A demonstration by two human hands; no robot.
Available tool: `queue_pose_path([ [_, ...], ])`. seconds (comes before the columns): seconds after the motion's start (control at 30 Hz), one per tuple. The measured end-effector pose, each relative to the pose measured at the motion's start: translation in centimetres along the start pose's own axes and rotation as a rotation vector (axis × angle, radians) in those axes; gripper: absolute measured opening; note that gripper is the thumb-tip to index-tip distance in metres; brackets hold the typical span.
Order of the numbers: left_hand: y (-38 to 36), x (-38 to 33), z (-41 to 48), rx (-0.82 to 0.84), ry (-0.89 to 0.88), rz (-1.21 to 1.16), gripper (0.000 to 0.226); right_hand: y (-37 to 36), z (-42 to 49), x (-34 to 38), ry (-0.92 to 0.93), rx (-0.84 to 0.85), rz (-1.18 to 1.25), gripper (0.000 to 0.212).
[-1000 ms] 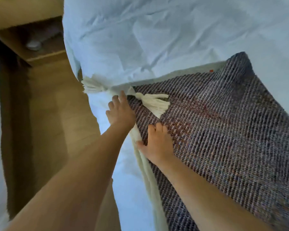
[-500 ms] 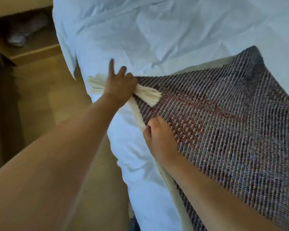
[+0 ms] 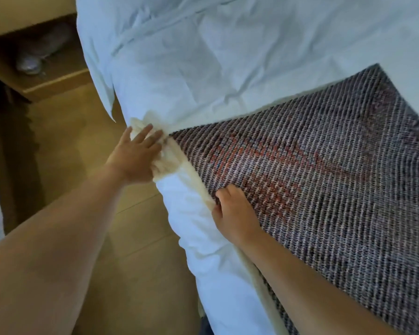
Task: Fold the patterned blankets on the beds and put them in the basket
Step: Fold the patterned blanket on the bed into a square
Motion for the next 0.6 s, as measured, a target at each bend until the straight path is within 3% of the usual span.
queue_pose_path([
  [0.13, 1.6, 0.6, 0.7, 0.031, -0.019, -0.098, 0.068, 0.1, 0.4, 0.1, -0.046, 0.015, 0.026, 0.013],
  [0.3, 6.1, -5.0, 2.3, -0.116, -0.102, -0.336, 0.049, 2.2, 0.2, -0.1, -0.018, 0.064, 0.101, 0.014],
  [0.37, 7.8, -7.9, 3.1, -0.123, -0.104, -0.351, 0.052, 4.1, 0.1, -0.9, -0.007, 0.035, 0.114, 0.015],
  [0.47, 9.8, -11.3, 4.2, -0.106, -0.041, -0.410, 0.036, 7.4, 0.0, -2.9, -0.022, -0.046, 0.094, 0.019],
  [0.6, 11.7, -14.6, 7.4, -0.042, 0.015, -0.451, 0.030, 11.4, 0.7, -7.1, -0.135, -0.174, 0.089, 0.026],
])
Point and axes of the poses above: each hand's wrist, its own z-axis towards the middle knuckle, its own y-axis out of the back of the hand, x = y × z, the point moved 3 cm from there along z, towards the middle knuckle
